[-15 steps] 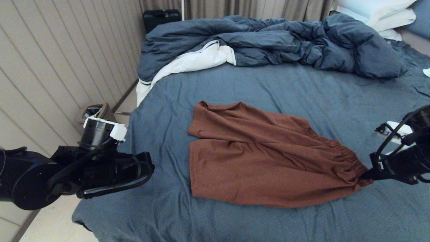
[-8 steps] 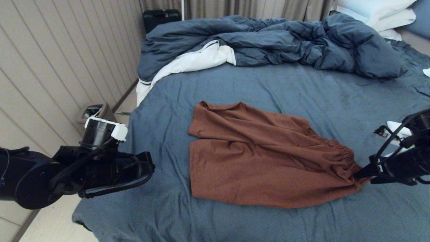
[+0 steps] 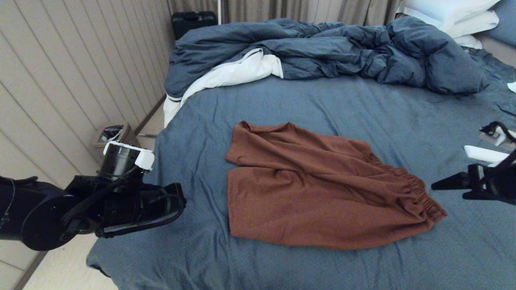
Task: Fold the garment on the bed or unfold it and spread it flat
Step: Unford the brown shorts
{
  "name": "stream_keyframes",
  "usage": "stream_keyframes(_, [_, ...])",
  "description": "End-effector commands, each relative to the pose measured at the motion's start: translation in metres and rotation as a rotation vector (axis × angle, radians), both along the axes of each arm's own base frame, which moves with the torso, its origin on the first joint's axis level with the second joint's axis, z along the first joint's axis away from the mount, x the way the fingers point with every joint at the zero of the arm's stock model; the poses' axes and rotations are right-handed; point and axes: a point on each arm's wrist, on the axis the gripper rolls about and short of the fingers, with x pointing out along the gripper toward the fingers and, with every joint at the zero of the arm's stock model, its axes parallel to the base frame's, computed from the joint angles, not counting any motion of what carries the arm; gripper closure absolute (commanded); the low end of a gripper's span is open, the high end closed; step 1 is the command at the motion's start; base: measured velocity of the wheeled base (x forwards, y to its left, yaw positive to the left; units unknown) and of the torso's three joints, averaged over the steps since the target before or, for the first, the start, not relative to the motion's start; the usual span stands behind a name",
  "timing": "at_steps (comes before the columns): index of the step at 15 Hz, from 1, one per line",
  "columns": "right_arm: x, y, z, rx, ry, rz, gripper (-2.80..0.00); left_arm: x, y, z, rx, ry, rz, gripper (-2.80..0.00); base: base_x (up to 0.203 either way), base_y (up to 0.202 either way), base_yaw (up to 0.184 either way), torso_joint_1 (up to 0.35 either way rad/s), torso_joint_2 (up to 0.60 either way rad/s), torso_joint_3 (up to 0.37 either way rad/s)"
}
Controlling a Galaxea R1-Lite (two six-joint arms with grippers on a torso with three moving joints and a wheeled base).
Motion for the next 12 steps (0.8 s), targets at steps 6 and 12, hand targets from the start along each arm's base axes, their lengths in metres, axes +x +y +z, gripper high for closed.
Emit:
stream_keyframes(6, [-0.010, 0.089, 0.037, 0.027, -0.140, 0.334, 0.00, -0.001, -0.012, -0.013, 0.015, 0.040, -0.037, 0.00, 0.000, 0.000, 0.000, 0.000, 0.00, 0.000])
stream_keyframes(12, [0.050, 0.186, 0.007, 0.095, 0.007, 0.615, 0.00, -0.002, -0.031, -0.032, 0.011, 0.022, -0.085, 0.00, 0.000, 0.000, 0.000, 0.000, 0.00, 0.000])
